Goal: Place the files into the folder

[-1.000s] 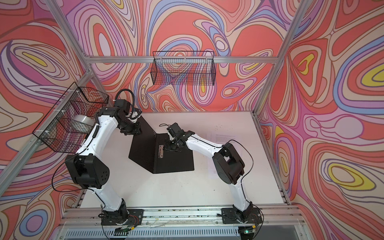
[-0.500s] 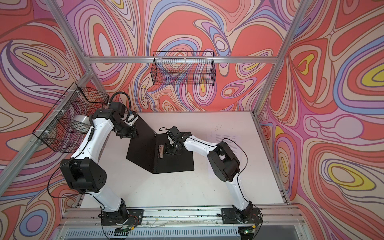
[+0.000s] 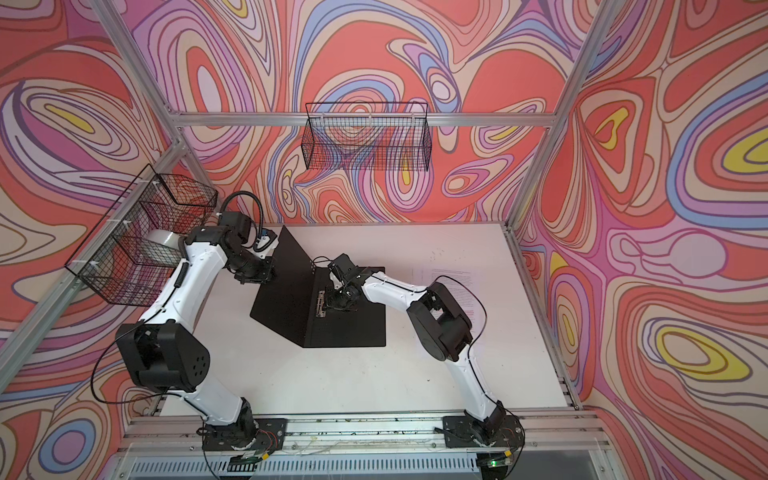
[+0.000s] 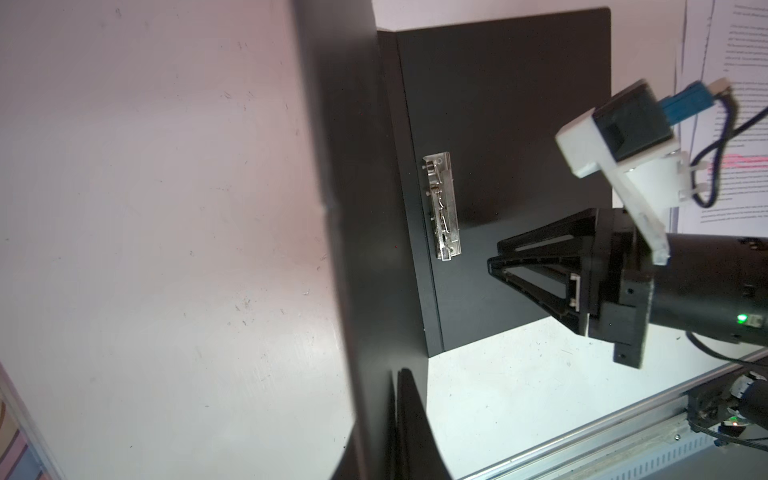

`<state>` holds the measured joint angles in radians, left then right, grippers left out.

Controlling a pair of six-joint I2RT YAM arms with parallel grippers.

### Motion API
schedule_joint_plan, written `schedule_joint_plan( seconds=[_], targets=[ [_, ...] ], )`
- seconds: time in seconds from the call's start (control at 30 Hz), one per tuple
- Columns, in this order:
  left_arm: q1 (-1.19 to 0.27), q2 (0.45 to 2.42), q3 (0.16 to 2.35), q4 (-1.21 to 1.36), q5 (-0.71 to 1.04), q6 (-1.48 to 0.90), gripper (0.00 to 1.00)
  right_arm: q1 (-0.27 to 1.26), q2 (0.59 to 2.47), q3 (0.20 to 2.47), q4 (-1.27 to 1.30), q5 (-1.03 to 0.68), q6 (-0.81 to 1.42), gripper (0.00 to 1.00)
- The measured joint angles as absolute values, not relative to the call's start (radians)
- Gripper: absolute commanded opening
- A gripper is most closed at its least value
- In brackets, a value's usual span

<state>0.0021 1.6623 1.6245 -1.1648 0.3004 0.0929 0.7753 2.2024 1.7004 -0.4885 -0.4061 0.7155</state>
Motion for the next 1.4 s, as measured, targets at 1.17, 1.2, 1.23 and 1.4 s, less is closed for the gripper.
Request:
schedule_joint_plan(
  seconds=[1.17,1.2,1.23,1.4],
  targets=[
    [0.002,1.617,1.588,-1.163,0.315,-0.162,0.00,0.793,2.261,1.755,-0.479,-0.452,0.765,0.22],
    [0.002,1.617,1.588,-1.163,0.315,-0.162,0.00,0.793,2.265,1.759,-0.479,-0.453,0.765,0.22],
    [0.002,1.617,1.588,-1.163,0.315,-0.162,0.00,0.793,2.270,1.764,-0.479,-0.453,0.766,0.22],
    [0.002,1.617,1.585,-1.160,0.315,-0.161,0.00,0.793,2.288,1.770,-0.479,-0.459,0.768,0.20]
  ],
)
